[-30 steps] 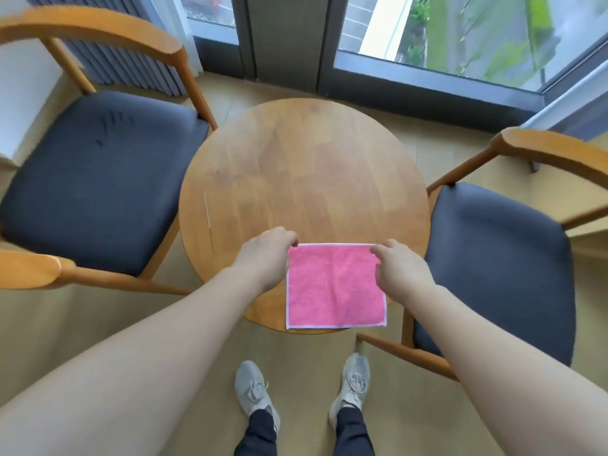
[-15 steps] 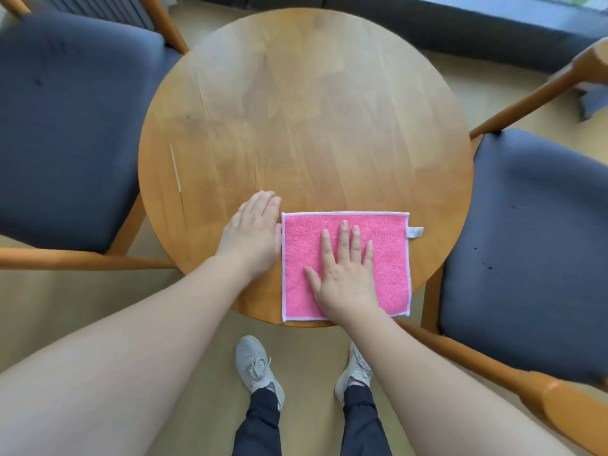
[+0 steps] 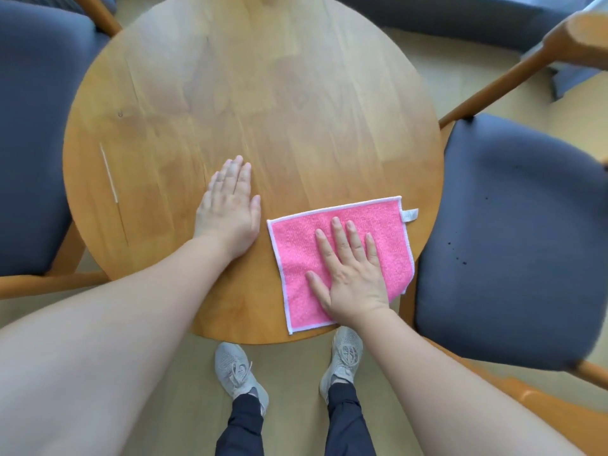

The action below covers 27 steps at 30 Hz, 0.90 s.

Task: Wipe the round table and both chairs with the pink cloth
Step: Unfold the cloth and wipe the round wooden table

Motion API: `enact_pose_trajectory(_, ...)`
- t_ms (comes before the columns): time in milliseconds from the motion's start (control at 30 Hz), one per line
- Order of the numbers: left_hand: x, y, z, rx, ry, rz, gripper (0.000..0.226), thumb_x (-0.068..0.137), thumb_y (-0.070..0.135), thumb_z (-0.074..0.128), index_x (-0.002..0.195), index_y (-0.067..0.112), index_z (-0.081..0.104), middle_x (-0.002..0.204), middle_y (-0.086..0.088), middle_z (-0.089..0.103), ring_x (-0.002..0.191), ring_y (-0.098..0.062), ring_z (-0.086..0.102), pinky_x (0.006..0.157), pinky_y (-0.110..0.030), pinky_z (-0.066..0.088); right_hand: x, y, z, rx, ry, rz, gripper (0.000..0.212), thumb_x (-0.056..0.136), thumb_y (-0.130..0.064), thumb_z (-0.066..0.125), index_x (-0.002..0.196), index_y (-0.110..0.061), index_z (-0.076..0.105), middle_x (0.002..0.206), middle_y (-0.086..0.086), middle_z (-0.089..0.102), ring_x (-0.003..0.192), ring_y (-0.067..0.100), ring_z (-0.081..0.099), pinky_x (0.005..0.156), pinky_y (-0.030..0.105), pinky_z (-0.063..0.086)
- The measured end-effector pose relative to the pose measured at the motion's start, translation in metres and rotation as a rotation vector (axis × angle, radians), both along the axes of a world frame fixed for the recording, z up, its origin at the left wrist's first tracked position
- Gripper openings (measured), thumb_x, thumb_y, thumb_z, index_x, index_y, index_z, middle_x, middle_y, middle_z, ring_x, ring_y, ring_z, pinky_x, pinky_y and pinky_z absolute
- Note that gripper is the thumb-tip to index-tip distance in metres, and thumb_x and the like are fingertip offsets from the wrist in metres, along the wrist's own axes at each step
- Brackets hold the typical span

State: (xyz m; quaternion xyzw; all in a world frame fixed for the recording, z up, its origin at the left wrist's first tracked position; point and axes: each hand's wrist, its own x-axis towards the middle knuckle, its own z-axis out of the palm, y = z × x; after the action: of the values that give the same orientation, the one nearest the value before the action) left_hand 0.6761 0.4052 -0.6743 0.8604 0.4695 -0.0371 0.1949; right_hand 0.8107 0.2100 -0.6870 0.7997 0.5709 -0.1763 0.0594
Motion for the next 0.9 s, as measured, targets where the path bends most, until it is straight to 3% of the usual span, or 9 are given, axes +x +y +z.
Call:
enact_pose_trajectory(167, -0.001, 0.010, -0.010, 0.094, -0.005, -0.003, 0.057, 0.097, 0.028, 0.030, 0.150, 0.009, 0.021, 0.160, -0.003, 0.011, 0.147, -0.016, 0.006, 0.117, -0.027, -0.005, 0.063, 0.011, -0.003, -0.017, -0.059, -0.118, 0.071, 0.089, -0.066, 0.010, 0.148, -0.032, -0.012, 0.157, -0.002, -0.017, 0.144, 0.018, -0.020, 0.117, 0.045, -0.013)
enact_pose_trajectory(300, -0.001, 0.010, -0.012, 0.124, -0.040, 0.109, 0.063, 0.088, 0.027, 0.027, 0.148, 0.008, 0.028, 0.158, -0.005, 0.019, 0.146, -0.017, 0.012, 0.116, -0.024, -0.006, 0.104, 0.031, -0.005, 0.009, -0.088, -0.211, 0.075, 0.089, -0.066, 0.011, 0.153, -0.029, -0.002, 0.161, 0.001, -0.009, 0.147, 0.021, -0.012, 0.118, 0.045, -0.010)
enact_pose_trajectory(433, -0.001, 0.013, -0.010, 0.132, -0.028, 0.062, 0.062, 0.088, 0.025, 0.028, 0.147, 0.006, 0.028, 0.158, -0.010, 0.019, 0.146, -0.021, 0.013, 0.118, -0.030, -0.001, 0.129, 0.051, -0.006, 0.041, -0.097, -0.317, 0.077, 0.088, -0.067, 0.012, 0.153, -0.027, 0.001, 0.162, 0.003, -0.006, 0.148, 0.022, -0.010, 0.117, 0.045, -0.009)
enact_pose_trajectory(900, -0.004, 0.010, -0.005, 0.105, -0.062, 0.059, 0.061, 0.087, 0.022, 0.031, 0.146, 0.007, 0.033, 0.157, -0.010, 0.022, 0.146, -0.022, 0.017, 0.120, -0.034, 0.004, 0.121, 0.104, -0.006, -0.028, -0.136, -0.553, 0.077, 0.088, -0.066, 0.010, 0.153, -0.027, -0.008, 0.160, 0.010, -0.015, 0.145, 0.037, -0.016, 0.115, 0.058, -0.008)
